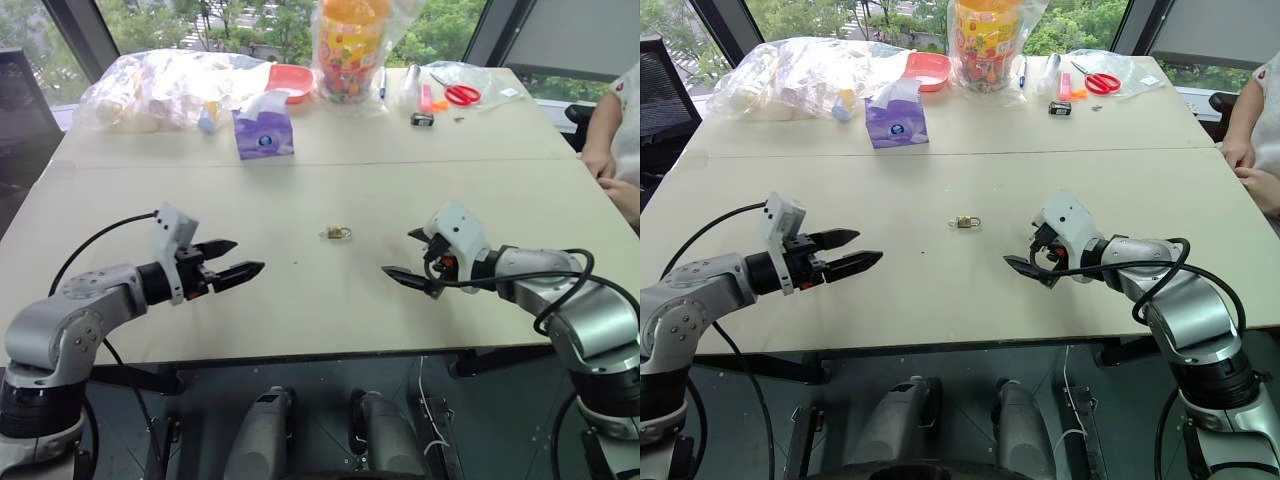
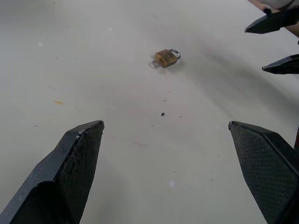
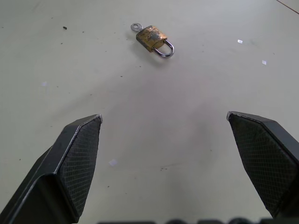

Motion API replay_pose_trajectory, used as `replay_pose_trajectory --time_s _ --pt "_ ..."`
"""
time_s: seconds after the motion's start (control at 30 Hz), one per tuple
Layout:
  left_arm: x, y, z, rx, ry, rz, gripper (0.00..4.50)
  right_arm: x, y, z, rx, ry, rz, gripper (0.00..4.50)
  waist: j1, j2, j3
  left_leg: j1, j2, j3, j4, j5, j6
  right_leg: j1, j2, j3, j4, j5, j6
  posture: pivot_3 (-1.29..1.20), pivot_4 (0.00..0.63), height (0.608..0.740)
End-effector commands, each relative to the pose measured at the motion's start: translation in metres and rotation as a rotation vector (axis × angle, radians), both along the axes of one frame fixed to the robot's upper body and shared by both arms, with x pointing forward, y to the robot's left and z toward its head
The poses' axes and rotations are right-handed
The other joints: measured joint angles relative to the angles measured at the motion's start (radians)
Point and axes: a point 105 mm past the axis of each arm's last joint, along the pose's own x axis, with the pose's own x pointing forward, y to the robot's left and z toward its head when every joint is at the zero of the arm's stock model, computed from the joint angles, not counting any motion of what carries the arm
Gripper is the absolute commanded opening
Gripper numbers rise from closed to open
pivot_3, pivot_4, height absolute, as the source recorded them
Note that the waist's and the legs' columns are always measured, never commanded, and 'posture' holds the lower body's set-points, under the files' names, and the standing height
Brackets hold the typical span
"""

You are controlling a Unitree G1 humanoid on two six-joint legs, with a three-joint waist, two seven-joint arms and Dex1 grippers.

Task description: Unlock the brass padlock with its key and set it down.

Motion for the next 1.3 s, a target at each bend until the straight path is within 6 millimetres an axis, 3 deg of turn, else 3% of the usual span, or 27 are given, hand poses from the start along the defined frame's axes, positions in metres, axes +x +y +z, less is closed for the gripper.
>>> replay_pose_trajectory --time_s 0.03,0.47,0.67,0.8,0.97,1.1,1.3 --pt "0.0 0.004 0.013 -0.013 -0.059 0.008 4.48 0.001 0.004 0.014 0.015 -0.055 0.019 4.5 0.0 0.0 0.0 0.0 0.0 0.0 0.0 0.0 0.0 0.0 0.0 0.0 0.0 0.0 0.0 0.0 0.15 0.74" --pt "0.003 0.005 0.009 0.006 -0.064 0.009 4.48 0.006 0.004 0.018 0.042 -0.06 -0.011 4.5 0.0 0.0 0.0 0.0 0.0 0.0 0.001 0.001 0.002 0.0 0.0 0.0 0.001 0.0 0.0 0.0 0.15 0.74" --pt "0.012 0.016 0.018 0.086 -0.106 -0.017 4.48 0.015 0.009 0.022 0.034 -0.059 0.029 4.5 0.0 0.0 0.0 0.0 0.0 0.0 0.002 0.001 0.002 0.0 0.001 0.0 0.001 0.001 0.0 0.0 0.15 0.74" --pt "0.009 0.028 0.026 0.247 -0.122 -0.166 4.48 0.032 0.024 0.027 0.014 -0.004 0.133 4.5 -0.007 0.0 0.0 0.0 0.0 0.002 0.003 0.001 0.002 0.0 0.002 0.0 0.002 0.002 -0.001 0.0 0.15 0.74" --pt "0.009 0.024 0.043 0.283 -0.139 -0.282 4.48 0.062 0.057 0.027 -0.024 0.023 0.227 4.5 -0.01 0.0 0.0 0.0 0.001 0.002 0.003 0.002 0.003 -0.001 0.004 0.0 0.002 0.002 -0.001 0.0 0.15 0.74" --pt "0.01 0.021 0.05 0.308 -0.17 -0.313 4.48 0.087 0.077 0.015 -0.096 0.02 0.279 4.5 -0.013 0.0 0.0 0.0 0.001 0.003 0.002 0.002 0.003 -0.001 0.005 0.0 0.002 0.003 0.001 0.0 0.15 0.74" --pt "0.007 0.016 0.048 0.285 -0.185 -0.3 4.48 0.101 0.089 0.0 -0.147 0.063 0.349 4.5 -0.018 0.0 0.0 -0.001 0.001 0.003 0.003 0.002 0.003 0.0 0.005 0.0 0.002 0.007 0.007 0.0 0.15 0.74"
